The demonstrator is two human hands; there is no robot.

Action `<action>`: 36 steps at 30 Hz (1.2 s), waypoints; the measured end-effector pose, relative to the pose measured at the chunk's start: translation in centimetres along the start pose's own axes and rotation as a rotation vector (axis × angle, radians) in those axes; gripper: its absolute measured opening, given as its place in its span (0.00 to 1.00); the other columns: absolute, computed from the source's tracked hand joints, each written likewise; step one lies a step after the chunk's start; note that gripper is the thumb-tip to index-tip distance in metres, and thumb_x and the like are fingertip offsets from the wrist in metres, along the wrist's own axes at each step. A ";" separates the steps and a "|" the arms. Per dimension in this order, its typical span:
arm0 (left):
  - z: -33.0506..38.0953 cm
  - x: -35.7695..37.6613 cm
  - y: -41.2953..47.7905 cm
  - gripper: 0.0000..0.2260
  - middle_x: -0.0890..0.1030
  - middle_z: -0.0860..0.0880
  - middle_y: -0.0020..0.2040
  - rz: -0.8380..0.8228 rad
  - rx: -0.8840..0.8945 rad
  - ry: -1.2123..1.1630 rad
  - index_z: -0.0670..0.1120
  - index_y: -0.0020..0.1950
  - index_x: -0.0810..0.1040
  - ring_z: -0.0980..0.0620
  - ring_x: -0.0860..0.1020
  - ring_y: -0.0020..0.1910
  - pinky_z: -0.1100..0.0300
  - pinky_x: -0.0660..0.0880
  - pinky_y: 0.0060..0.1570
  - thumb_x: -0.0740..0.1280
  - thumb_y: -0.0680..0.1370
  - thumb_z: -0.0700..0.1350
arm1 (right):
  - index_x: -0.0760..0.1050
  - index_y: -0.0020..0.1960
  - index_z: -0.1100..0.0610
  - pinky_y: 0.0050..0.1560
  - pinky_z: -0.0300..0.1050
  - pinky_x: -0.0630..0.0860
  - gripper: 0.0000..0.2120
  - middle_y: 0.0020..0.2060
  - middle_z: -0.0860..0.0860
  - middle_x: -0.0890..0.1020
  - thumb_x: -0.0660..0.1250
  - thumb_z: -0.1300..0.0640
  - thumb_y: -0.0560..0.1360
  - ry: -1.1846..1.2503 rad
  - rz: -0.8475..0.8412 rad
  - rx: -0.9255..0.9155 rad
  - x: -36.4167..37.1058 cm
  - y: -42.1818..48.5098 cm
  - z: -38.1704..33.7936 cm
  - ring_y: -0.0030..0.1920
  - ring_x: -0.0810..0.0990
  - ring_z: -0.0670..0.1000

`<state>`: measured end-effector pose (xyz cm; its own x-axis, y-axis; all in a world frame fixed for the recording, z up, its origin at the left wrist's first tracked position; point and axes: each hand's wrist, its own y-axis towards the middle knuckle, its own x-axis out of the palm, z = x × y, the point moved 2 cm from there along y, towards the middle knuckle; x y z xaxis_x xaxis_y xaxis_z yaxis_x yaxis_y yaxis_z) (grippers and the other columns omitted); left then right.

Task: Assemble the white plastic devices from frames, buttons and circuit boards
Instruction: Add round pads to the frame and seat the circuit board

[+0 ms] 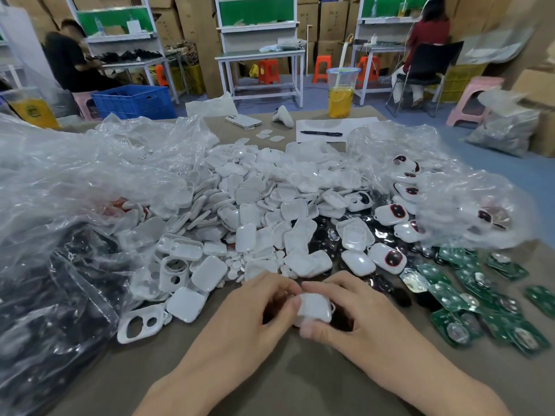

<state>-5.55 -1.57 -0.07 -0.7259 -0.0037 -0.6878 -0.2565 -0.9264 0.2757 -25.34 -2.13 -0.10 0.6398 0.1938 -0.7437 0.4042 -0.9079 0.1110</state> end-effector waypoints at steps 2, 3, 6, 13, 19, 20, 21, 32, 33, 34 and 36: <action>0.3 0.0 -0.3 0.06 0.75 0.63 0.48 -0.013 0.028 0.059 0.62 0.51 0.76 0.61 0.76 0.49 0.72 0.68 0.45 0.61 0.79 0.60 | 0.64 0.73 0.34 0.58 0.20 0.58 0.34 0.59 0.26 0.65 0.63 0.28 0.70 -0.086 -0.048 -0.016 0.3 -0.4 0.2 0.63 0.61 0.27; 0.4 0.0 -0.3 0.06 0.75 0.63 0.49 -0.018 0.025 0.074 0.62 0.51 0.76 0.60 0.75 0.49 0.71 0.68 0.45 0.62 0.79 0.59 | 0.61 0.75 0.35 0.59 0.20 0.56 0.34 0.59 0.24 0.63 0.65 0.31 0.71 -0.097 -0.050 -0.022 0.3 -0.6 0.3 0.64 0.59 0.27; 1.0 -0.2 -0.3 0.07 0.73 0.63 0.52 -0.042 0.032 0.109 0.60 0.54 0.76 0.61 0.76 0.51 0.68 0.70 0.47 0.61 0.80 0.58 | 0.54 0.73 0.27 0.60 0.22 0.59 0.35 0.61 0.23 0.65 0.70 0.37 0.73 0.006 -0.042 0.002 -0.1 -0.9 0.5 0.65 0.61 0.28; 3.0 -1.1 1.4 0.19 0.69 0.64 0.56 -0.328 0.212 0.364 0.61 0.71 0.71 0.64 0.66 0.60 0.67 0.66 0.60 0.57 0.81 0.63 | 0.39 0.72 0.22 0.60 0.25 0.64 0.42 0.60 0.25 0.70 0.65 0.34 0.70 0.080 -0.027 0.020 -0.4 -1.2 0.5 0.65 0.68 0.32; 4.3 -1.4 2.9 0.18 0.67 0.59 0.51 -0.461 0.227 0.507 0.58 0.71 0.71 0.61 0.65 0.54 0.63 0.67 0.52 0.61 0.81 0.57 | 0.39 0.76 0.33 0.61 0.25 0.63 0.46 0.56 0.27 0.70 0.71 0.45 0.74 0.030 -0.006 -0.002 -0.2 -1.2 0.6 0.63 0.68 0.33; 4.5 -1.4 2.9 0.18 0.67 0.58 0.51 -0.480 0.226 0.531 0.56 0.71 0.71 0.60 0.65 0.54 0.62 0.67 0.52 0.61 0.81 0.56 | 0.40 0.78 0.35 0.60 0.24 0.63 0.46 0.55 0.27 0.70 0.71 0.46 0.74 0.008 0.000 -0.004 -0.1 -1.3 0.6 0.62 0.68 0.32; 4.7 -1.4 2.9 0.17 0.67 0.57 0.50 -0.496 0.224 0.553 0.54 0.70 0.71 0.59 0.66 0.53 0.61 0.69 0.53 0.61 0.81 0.56 | 0.41 0.79 0.37 0.59 0.22 0.62 0.46 0.54 0.27 0.69 0.71 0.46 0.74 -0.022 0.006 -0.007 -0.1 -1.3 0.5 0.61 0.68 0.32; 7.9 0.3 4.6 0.18 0.64 0.47 0.51 -0.683 0.146 0.848 0.41 0.64 0.68 0.50 0.65 0.49 0.59 0.65 0.47 0.65 0.79 0.49 | 0.46 0.82 0.46 0.57 0.24 0.61 0.46 0.46 0.27 0.66 0.71 0.46 0.74 -0.127 0.000 0.022 -0.4 -1.1 -0.1 0.53 0.65 0.35; 8.0 0.4 4.6 0.19 0.64 0.47 0.51 -0.691 0.140 0.848 0.41 0.64 0.67 0.50 0.65 0.50 0.59 0.65 0.47 0.66 0.79 0.50 | 0.46 0.82 0.47 0.57 0.25 0.61 0.46 0.46 0.27 0.66 0.71 0.45 0.73 -0.134 0.003 0.022 -0.4 -1.1 -0.1 0.53 0.65 0.35; 8.1 0.5 4.6 0.19 0.66 0.46 0.52 -0.688 0.146 0.848 0.41 0.65 0.68 0.50 0.65 0.50 0.59 0.64 0.46 0.66 0.79 0.50 | 0.46 0.82 0.47 0.57 0.25 0.61 0.46 0.46 0.28 0.67 0.71 0.45 0.73 -0.138 0.006 0.022 -0.4 -1.1 -0.1 0.53 0.65 0.35; 8.2 0.6 4.4 0.18 0.69 0.45 0.54 -0.668 0.183 0.863 0.41 0.64 0.69 0.51 0.65 0.49 0.62 0.60 0.44 0.65 0.79 0.49 | 0.46 0.82 0.47 0.55 0.25 0.62 0.46 0.47 0.31 0.69 0.70 0.46 0.73 -0.135 0.008 0.023 -0.3 -1.1 -0.1 0.52 0.65 0.36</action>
<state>-12.32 -2.59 6.26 0.2650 0.1491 -0.9527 -0.5726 -0.7706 -0.2799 -25.92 -1.19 0.11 0.5485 0.1358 -0.8250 0.3833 -0.9178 0.1037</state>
